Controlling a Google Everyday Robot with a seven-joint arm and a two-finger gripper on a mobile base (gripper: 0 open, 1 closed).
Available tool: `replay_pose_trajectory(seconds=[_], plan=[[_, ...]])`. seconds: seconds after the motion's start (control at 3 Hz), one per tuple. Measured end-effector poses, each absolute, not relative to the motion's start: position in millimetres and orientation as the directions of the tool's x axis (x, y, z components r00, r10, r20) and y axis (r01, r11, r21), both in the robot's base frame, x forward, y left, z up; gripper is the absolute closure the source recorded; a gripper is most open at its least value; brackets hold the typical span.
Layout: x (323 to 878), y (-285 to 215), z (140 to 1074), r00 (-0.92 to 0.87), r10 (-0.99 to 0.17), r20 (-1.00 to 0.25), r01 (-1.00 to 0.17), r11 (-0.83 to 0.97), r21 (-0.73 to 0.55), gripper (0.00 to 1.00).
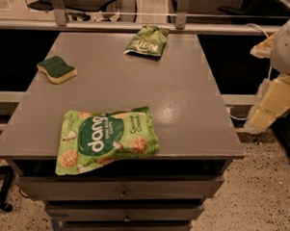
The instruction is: Move green jalapeno chip bag near sponge
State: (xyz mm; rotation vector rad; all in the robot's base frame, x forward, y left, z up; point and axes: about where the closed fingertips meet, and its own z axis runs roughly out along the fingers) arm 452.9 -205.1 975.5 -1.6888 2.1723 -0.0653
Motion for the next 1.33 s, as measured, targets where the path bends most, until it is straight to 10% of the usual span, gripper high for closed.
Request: replay_pose_trajectory(seconds=[1.33], plan=[[678.8,-114.9,967.5,-0.203,-0.71,-0.674,-0.799,0.518,-0.306,0.0]])
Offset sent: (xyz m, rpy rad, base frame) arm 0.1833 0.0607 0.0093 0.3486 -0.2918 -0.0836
